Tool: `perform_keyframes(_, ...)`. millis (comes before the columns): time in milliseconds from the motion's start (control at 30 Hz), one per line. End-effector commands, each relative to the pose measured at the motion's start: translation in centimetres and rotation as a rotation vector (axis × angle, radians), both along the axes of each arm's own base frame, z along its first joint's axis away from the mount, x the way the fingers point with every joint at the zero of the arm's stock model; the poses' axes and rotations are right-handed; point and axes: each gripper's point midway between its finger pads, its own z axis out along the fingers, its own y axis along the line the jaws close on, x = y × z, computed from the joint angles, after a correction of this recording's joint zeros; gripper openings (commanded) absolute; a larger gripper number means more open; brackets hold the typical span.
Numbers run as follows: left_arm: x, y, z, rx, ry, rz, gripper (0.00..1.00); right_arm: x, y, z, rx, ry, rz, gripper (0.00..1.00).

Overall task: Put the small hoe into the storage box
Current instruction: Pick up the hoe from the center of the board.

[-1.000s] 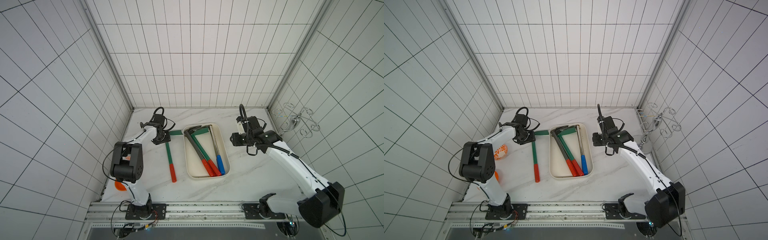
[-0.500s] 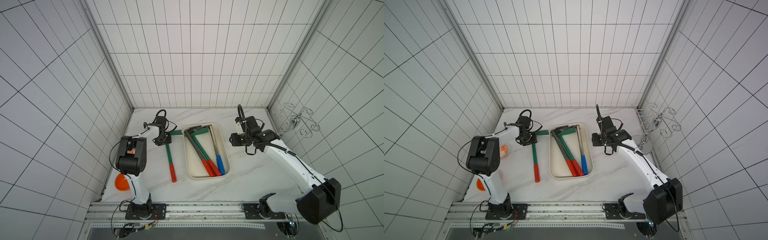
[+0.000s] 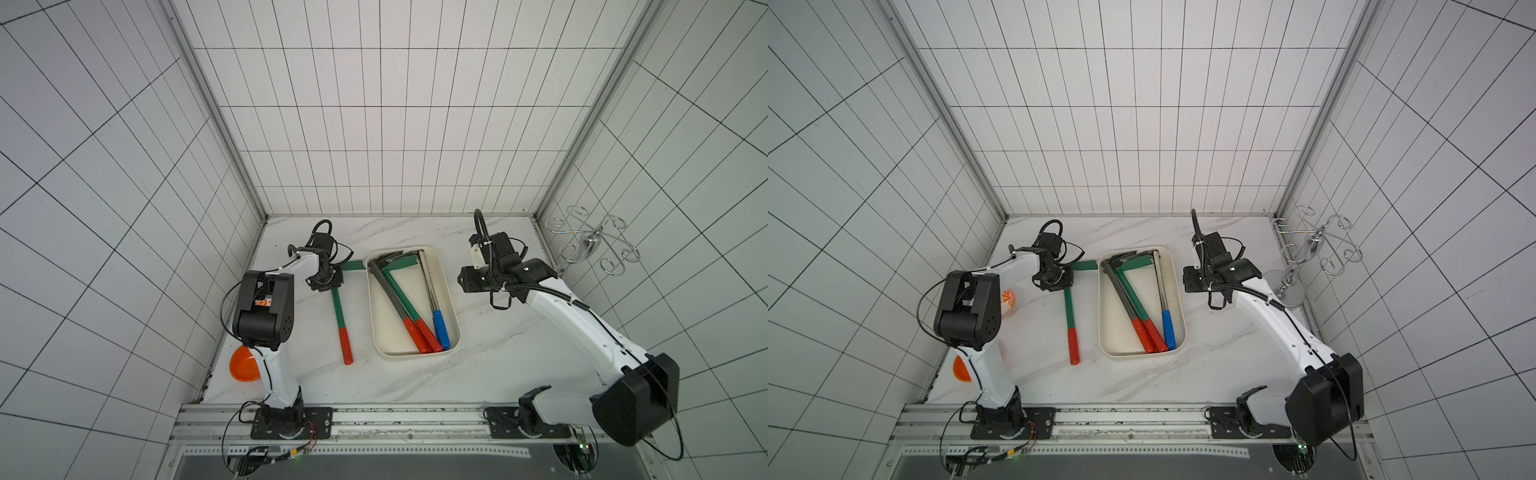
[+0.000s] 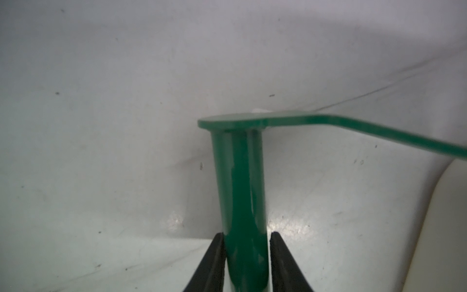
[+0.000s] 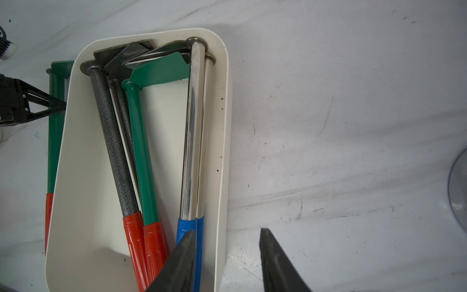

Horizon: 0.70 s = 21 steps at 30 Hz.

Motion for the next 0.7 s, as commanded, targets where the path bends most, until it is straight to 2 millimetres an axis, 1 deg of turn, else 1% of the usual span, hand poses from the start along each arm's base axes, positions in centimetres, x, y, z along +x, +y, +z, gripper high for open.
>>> perform_keyframes(0,0.4,0.0,1.1,-0.008,-0.038,0.013,0.26,0.2,-0.3,0.7,0.012,-0.018,-0.011,0.43)
perform_keyframes(133,-0.1,0.1,3.3,-0.014,-0.063,0.032,0.17,0.0,-0.4,0.9,0.015,-0.025,-0.014,0.43)
perform_keyframes(200,-0.5,0.3,4.7,-0.012,-0.074,0.05,0.13,-0.1,-0.4,1.0,0.016,-0.029,-0.015,0.43)
perform_keyframes(433,-3.1,1.0,9.7,-0.036,-0.066,0.156,0.01,-0.5,-0.7,0.9,0.017,-0.035,-0.021,0.43)
perform_keyframes(533,-4.2,1.4,11.8,-0.064,-0.062,0.212,0.0,-0.7,-0.8,0.8,0.021,-0.038,-0.024,0.43)
perform_keyframes(667,-4.8,1.4,15.4,-0.128,-0.088,0.251,0.0,-0.9,-0.9,0.9,0.023,-0.042,-0.027,0.43)
